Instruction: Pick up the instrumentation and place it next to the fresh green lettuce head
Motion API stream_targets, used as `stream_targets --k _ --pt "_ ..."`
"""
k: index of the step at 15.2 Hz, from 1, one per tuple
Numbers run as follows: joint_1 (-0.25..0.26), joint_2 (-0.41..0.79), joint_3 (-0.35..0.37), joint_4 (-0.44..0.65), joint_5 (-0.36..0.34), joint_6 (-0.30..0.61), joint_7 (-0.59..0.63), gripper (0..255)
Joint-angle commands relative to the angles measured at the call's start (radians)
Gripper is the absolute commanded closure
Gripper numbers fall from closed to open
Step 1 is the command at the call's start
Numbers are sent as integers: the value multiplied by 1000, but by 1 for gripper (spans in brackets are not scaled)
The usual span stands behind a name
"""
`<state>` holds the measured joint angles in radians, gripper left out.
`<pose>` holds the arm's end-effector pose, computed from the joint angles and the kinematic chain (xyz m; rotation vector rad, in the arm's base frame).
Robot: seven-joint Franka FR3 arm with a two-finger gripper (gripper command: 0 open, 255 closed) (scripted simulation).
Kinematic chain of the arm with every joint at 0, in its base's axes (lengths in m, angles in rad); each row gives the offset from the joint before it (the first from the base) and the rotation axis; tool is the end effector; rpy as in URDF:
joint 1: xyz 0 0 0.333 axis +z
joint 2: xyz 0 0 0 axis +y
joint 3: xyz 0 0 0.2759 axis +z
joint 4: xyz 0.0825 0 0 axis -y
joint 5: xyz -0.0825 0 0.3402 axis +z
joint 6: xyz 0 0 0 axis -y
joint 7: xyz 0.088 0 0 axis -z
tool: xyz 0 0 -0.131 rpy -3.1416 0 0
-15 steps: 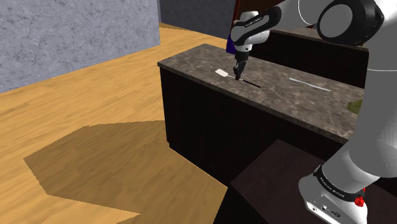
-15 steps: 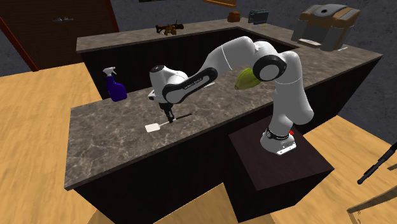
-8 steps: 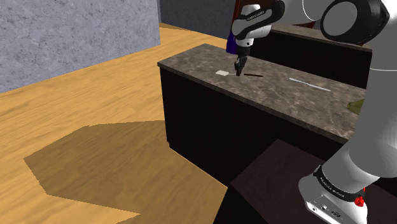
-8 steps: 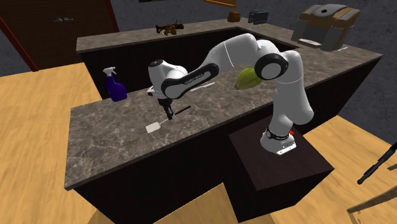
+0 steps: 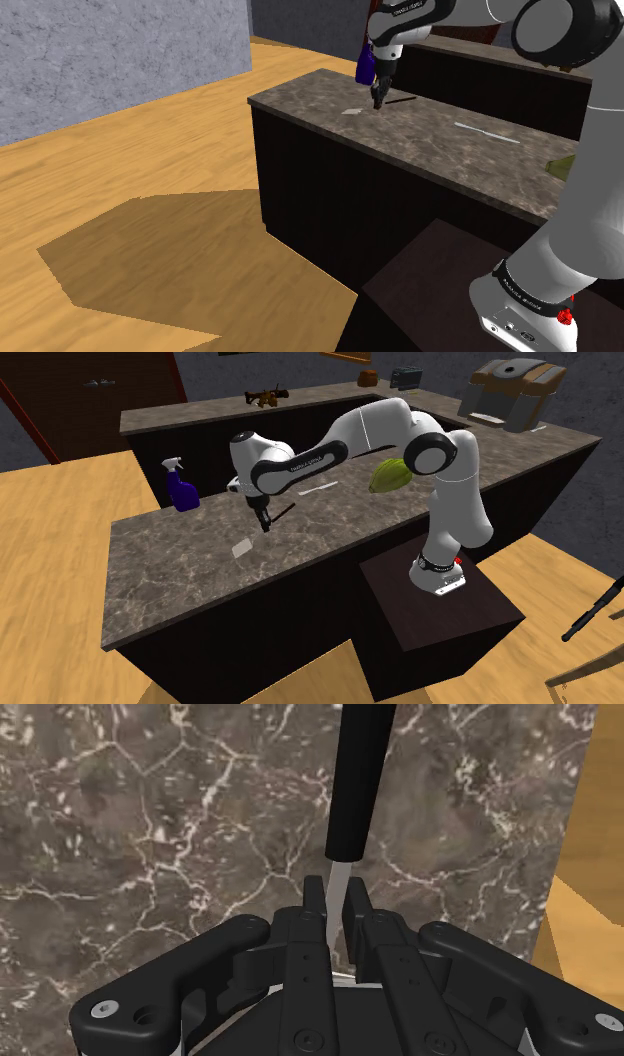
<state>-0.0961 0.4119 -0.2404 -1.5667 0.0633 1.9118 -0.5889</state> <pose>0.5823 -0.1818 0.3630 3.1076 0.3847 -0.1024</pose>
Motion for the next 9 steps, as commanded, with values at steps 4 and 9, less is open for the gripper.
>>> stream_targets --k 4,9 --pt "0 -19 -3 41 -5 -60 1 255" --pt "-1 -28 -4 95 -8 -122 2 255"
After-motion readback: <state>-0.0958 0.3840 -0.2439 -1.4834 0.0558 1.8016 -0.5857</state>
